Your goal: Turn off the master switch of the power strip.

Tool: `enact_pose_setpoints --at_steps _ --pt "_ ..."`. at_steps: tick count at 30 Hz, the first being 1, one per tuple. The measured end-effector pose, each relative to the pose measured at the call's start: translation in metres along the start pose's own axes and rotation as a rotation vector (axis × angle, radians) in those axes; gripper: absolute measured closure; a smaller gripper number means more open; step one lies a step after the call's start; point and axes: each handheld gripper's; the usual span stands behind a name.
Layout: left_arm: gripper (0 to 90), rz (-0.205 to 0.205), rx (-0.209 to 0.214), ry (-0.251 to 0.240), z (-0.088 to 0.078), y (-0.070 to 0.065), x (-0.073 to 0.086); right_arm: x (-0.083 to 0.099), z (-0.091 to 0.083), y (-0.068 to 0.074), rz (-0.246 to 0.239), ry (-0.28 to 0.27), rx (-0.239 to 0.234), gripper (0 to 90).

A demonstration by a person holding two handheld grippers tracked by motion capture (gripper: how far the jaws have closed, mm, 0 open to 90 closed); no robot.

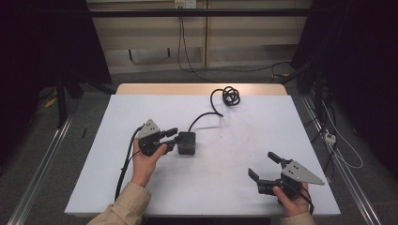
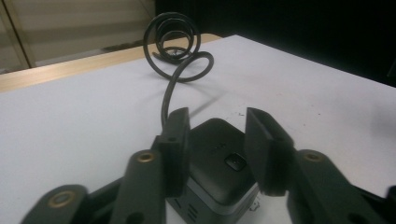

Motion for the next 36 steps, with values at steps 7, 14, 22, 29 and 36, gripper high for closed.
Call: enact_pose_setpoints --at_steps 7,14,22,29,36 --pt "67.5 0.010 0.010 0.014 0.0023 0.0005 -0.0005 0.0001 0.0002 -0.0001 -0.001 0.000 0.001 5.5" --pt "73.5 -0.003 0.020 0.017 0.0038 0.0025 0.0005 0.0001 0.0000 -0.0005 0.000 0.000 0.000 5.5" --pt "79.7 0.002 0.033 0.030 0.0070 0.0021 0.0004 0.0000 -0.0001 -0.0008 0.001 0.000 0.002 5.5" --pt "83.4 -0.006 0.036 0.036 0.0078 0.0020 0.0004 0.0000 0.0000 -0.0008 0.001 0.001 0.000 5.5" --pt "87.3 -0.007 0.045 0.043 0.0102 0.0012 0.0001 -0.0001 0.0000 -0.0011 0.002 0.001 0.001 5.5"
Point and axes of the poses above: each handheld gripper's, and its own axes: z roughly forward along the jaws, x roughly out of its underside, y roughly to its left, and after that the axes turned 14 degrees about x, right-handed
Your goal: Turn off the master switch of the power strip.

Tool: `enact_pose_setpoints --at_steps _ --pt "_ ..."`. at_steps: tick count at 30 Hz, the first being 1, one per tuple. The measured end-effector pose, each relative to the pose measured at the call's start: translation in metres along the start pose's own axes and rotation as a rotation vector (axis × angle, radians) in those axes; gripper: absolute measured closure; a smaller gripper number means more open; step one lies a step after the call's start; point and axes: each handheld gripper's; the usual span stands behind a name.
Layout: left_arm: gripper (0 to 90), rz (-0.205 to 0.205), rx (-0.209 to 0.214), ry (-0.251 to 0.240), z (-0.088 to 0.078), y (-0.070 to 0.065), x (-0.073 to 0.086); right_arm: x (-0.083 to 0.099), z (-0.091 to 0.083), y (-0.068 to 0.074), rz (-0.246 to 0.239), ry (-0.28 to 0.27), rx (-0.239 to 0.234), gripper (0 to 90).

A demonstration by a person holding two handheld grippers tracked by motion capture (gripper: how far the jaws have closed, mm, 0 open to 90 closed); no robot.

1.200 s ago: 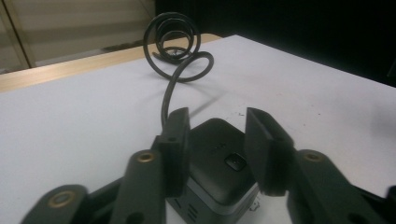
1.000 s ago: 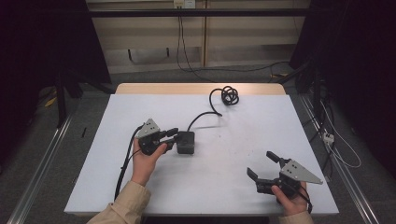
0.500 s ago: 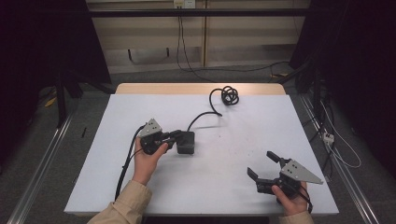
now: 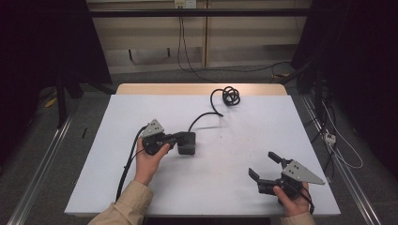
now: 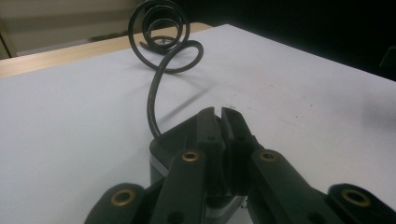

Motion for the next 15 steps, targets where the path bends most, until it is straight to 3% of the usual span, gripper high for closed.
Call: enact_pose_setpoints --at_steps 15 --pt "90.0 -0.008 0.032 0.026 0.0071 -0.0020 -0.0001 -0.0003 0.0000 -0.0006 0.004 -0.002 0.001 5.6"
Point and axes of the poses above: each handheld gripper's, and its own axes: z roughly forward along the jaws, x roughly out of its underside, y roughly to its left, and after that the axes turned 14 degrees about x, right-handed
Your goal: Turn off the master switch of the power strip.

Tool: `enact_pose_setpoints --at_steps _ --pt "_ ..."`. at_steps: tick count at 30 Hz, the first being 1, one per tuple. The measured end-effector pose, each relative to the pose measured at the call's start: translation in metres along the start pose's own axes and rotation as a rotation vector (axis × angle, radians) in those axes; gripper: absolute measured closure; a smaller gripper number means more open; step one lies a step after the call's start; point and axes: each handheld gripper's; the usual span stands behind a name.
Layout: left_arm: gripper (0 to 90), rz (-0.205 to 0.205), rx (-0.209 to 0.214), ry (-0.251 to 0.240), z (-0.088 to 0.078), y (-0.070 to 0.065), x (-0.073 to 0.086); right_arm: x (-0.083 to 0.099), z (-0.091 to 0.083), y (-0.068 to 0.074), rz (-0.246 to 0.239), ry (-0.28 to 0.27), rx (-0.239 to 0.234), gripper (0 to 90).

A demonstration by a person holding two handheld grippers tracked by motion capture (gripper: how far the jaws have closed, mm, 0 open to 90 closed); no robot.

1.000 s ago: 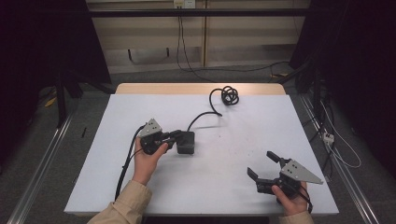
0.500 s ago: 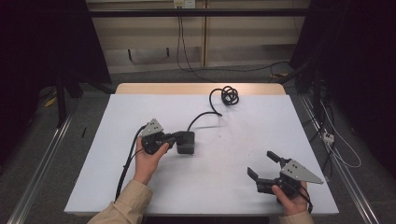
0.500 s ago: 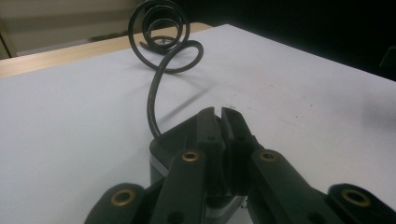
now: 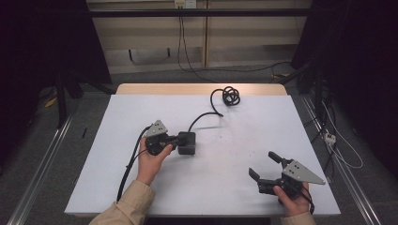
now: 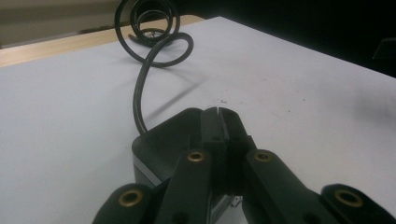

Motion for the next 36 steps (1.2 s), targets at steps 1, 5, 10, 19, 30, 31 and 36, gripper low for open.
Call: enact_pose_setpoints --at_steps 1,5,10,19,30,31,36 --pt "90.0 -0.002 0.001 0.000 0.0002 -0.0001 0.0000 0.0000 0.0000 0.0000 0.000 0.000 0.000 5.5" --pt "90.0 -0.005 0.000 0.014 0.0011 -0.0003 0.0007 0.0001 0.0002 0.0001 0.000 0.000 -0.002 5.5" --pt "90.0 -0.002 0.004 0.021 0.0018 -0.0004 0.0010 0.0000 0.0003 0.0001 -0.002 0.000 -0.002 5.6" --pt "90.0 -0.003 -0.005 0.036 0.0034 -0.0001 0.0022 -0.0001 0.0000 0.0000 -0.003 0.000 -0.001 5.5" --pt "90.0 -0.004 -0.012 0.044 0.0033 0.0010 0.0029 -0.0002 0.0000 0.0000 -0.003 0.000 -0.001 5.6" --pt "90.0 -0.007 -0.011 0.045 0.0032 0.0011 0.0029 -0.0001 0.0000 0.0000 -0.003 0.000 0.000 5.6" --pt "90.0 -0.001 -0.026 0.063 0.0040 -0.0009 0.0010 0.0000 -0.0003 0.0002 -0.005 0.000 -0.002 5.6"
Point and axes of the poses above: each handheld gripper's, and its own axes: z roughly forward along the jaws, x roughly out of its underside, y roughly to its left, and after that the axes turned 14 degrees about x, right-handed
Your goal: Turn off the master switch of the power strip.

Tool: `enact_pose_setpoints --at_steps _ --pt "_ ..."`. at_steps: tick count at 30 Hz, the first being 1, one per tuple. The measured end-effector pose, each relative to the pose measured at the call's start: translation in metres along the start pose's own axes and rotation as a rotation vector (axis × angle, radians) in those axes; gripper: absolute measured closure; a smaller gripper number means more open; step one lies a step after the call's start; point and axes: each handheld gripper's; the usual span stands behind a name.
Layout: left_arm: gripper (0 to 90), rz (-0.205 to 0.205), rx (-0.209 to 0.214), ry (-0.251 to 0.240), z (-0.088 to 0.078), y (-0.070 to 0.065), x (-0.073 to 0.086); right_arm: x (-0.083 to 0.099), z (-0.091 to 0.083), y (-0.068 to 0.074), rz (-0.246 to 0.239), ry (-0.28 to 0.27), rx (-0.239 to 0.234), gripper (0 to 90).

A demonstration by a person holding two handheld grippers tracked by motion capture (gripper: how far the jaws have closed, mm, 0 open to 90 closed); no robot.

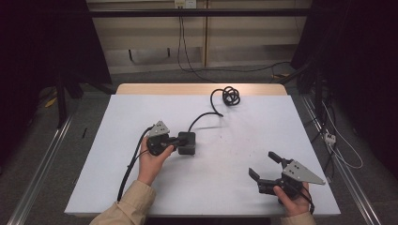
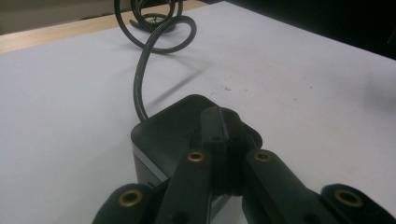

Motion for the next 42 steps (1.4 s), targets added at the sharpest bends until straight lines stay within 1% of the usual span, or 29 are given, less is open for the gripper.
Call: enact_pose_setpoints --at_steps 3,5,7,8,11,16,19,42 --pt "90.0 0.000 -0.004 0.004 0.0011 -0.0007 -0.0010 0.0000 -0.0001 0.0006 0.000 -0.001 -0.001 5.6" --pt "90.0 -0.004 -0.001 -0.002 0.0010 0.0003 -0.0004 -0.0001 -0.0002 0.0007 -0.001 -0.002 0.000 5.6" --pt "90.0 0.012 -0.009 0.009 0.0013 -0.0008 -0.0011 0.0000 -0.0002 0.0006 0.000 -0.001 0.001 5.6" --pt "90.0 0.013 -0.012 0.010 0.0016 -0.0014 -0.0013 0.0001 -0.0001 0.0005 0.000 -0.001 0.001 5.6" --pt "90.0 0.003 -0.010 0.013 0.0012 -0.0006 -0.0016 0.0003 -0.0001 0.0005 0.001 0.000 0.001 5.6" --pt "90.0 0.006 -0.010 0.011 0.0013 -0.0001 -0.0016 0.0001 -0.0005 0.0006 0.000 -0.001 0.002 5.6" --pt "90.0 0.013 -0.012 0.019 0.0013 -0.0005 -0.0020 0.0001 -0.0005 0.0008 -0.001 -0.001 0.002 5.6" --pt "90.0 0.002 -0.011 0.012 0.0012 -0.0002 -0.0016 -0.0002 -0.0008 0.0013 0.000 -0.001 0.002 5.6"
Point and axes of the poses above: each handheld gripper's, and its own axes: z roughly forward along the jaws, x roughly out of its underside, y roughly to its left, and after that the axes turned 14 degrees about x, right-handed
